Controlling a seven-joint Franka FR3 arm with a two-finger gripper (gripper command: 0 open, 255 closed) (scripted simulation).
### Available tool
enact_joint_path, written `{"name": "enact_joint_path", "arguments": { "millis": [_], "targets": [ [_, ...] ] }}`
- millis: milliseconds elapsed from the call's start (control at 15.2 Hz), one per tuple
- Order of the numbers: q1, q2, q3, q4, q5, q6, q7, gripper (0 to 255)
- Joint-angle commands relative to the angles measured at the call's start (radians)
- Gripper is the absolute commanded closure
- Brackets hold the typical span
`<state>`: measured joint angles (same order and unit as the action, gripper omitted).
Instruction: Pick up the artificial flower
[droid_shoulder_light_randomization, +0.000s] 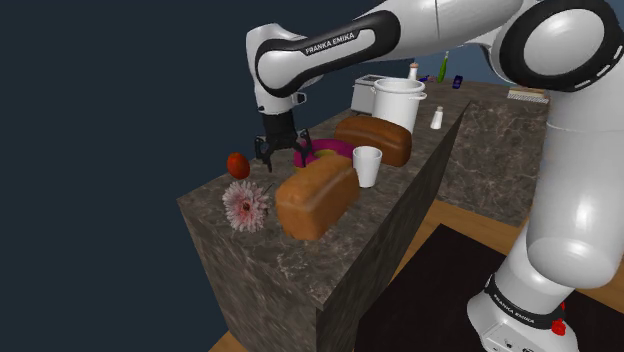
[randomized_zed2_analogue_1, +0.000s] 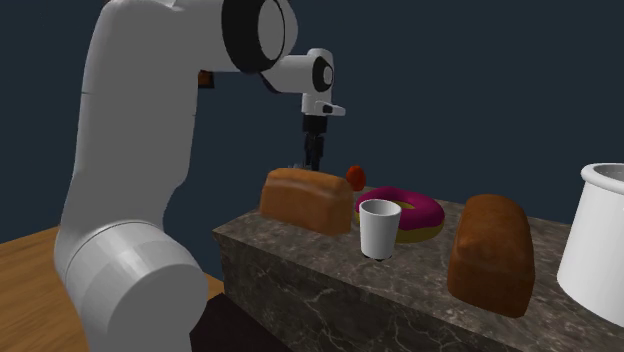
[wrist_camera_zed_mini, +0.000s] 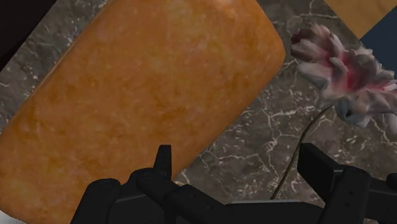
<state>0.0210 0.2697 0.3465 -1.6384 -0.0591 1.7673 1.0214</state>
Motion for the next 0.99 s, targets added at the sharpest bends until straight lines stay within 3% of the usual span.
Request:
{"name": "enact_joint_path", "arguments": {
  "millis": [0,462,924],
  "targets": [
    [0.027,0.14,0.001,0.097,0.009,-0.017,0.069,0],
    [0.082,0.475,-0.007,0.528,-0.047,-0.135,0.224,0],
    [0.077,0.495,-0.011,0.457,-0.052,-0.046,0.222,0]
  ]
}}
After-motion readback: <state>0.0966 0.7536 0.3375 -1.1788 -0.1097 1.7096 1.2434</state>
